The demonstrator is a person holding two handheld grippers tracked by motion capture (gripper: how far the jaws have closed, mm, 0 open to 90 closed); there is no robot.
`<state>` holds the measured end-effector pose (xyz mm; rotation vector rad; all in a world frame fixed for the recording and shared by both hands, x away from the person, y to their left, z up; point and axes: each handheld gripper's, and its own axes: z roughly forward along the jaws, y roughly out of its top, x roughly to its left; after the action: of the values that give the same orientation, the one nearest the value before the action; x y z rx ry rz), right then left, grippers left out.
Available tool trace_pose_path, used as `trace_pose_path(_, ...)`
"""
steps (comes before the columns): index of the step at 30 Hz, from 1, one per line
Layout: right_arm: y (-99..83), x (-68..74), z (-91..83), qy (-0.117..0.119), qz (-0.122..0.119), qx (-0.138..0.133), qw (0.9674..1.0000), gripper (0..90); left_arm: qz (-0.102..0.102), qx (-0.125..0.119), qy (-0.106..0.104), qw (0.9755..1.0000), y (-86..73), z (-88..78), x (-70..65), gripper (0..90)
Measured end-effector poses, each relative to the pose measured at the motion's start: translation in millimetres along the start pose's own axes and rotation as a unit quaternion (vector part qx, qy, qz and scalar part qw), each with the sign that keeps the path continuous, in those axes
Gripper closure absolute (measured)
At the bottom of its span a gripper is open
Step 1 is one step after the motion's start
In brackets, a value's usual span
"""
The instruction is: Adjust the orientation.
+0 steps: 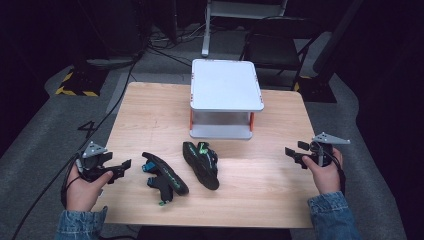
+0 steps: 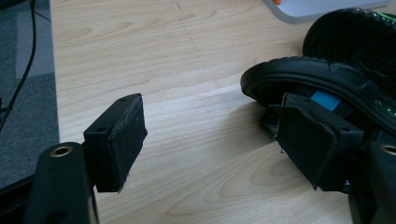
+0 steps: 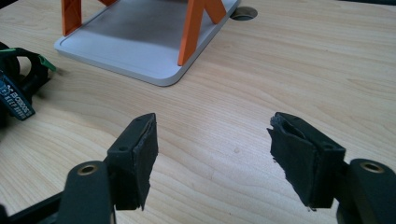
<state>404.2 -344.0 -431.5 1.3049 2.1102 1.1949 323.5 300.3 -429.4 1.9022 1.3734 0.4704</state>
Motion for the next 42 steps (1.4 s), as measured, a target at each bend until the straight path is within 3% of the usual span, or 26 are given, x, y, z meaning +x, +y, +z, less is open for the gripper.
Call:
trace_pose_path(13,1.3,0.5,-0.5,-0.002,0.007,0.003,1.0,34.0,0.014,0.006,-0.008,0.9999,-1.6,0.1,-9.1,24.9)
trace_pose_path(19,11.2,6.2,4.1,0.003,0.003,-0.005,1.0,34.3,0.015,0.002,-0.005,0.9999,-7.6,-10.0,-12.9,25.4)
trace_pose_path(21,12.1,7.7,5.2,0.006,0.002,-0.007,1.0,34.4,0.027,0.008,-0.009,0.9996,-7.0,-13.3,-15.5,26.5)
trace_pose_path(23,11.8,8.0,6.9,0.007,0.001,-0.004,1.0,34.3,0.053,0.025,-0.031,0.9978,-5.7,-14.2,-21.0,30.1)
trace_pose_path(25,10.9,7.6,7.6,0.008,0.004,0.002,1.0,34.3,0.053,0.028,-0.037,0.9975,-5.3,-13.7,-23.7,31.4)
trace_pose_path(26,10.5,7.4,7.4,0.008,0.007,0.003,0.9999,34.4,0.065,0.036,-0.057,0.9956,-3.7,-11.9,-29.0,33.6)
trace_pose_path(29,10.3,7.4,6.3,0.008,0.009,0.001,0.9999,34.3,0.077,0.045,-0.085,0.9924,-3.5,-5.6,-36.4,34.1)
trace_pose_path(31,10.2,8.0,6.4,0.008,0.008,0.001,0.9999,34.3,0.086,0.063,-0.099,0.9893,-5.1,-1.7,-40.3,36.2)
trace_pose_path(33,9.8,8.7,7.8,0.009,0.004,0.004,1.0,34.3,0.106,0.095,-0.121,0.9824,-8.0,2.5,-45.8,38.6)
trace_pose_path(34,9.6,9.3,8.3,0.01,0.005,0.006,0.9999,34.3,0.12,0.114,-0.132,0.9772,-9.5,4.9,-48.0,38.9)
trace_pose_path(35,9.1,10.1,9.1,0.01,0.007,0.008,0.9999,34.3,0.12,0.114,-0.132,0.9772,-9.5,4.9,-48.0,38.8)
trace_pose_path(36,8.6,10.2,10.2,0.011,0.006,0.012,0.9999,34.3,0.128,0.139,-0.136,0.9724,-12.6,10.5,-52.0,39.4)
trace_pose_path(40,8.3,10.3,11.7,0.011,0.007,0.014,0.9998,34.3,0.125,0.133,-0.126,0.975,-13.8,18.4,-52.4,43.3)
trace_pose_path(42,8.7,9.7,12.5,0.011,0.007,0.014,0.9998,34.3,0.132,0.136,-0.141,0.9719,-15.6,23.8,-54.0,48.5)
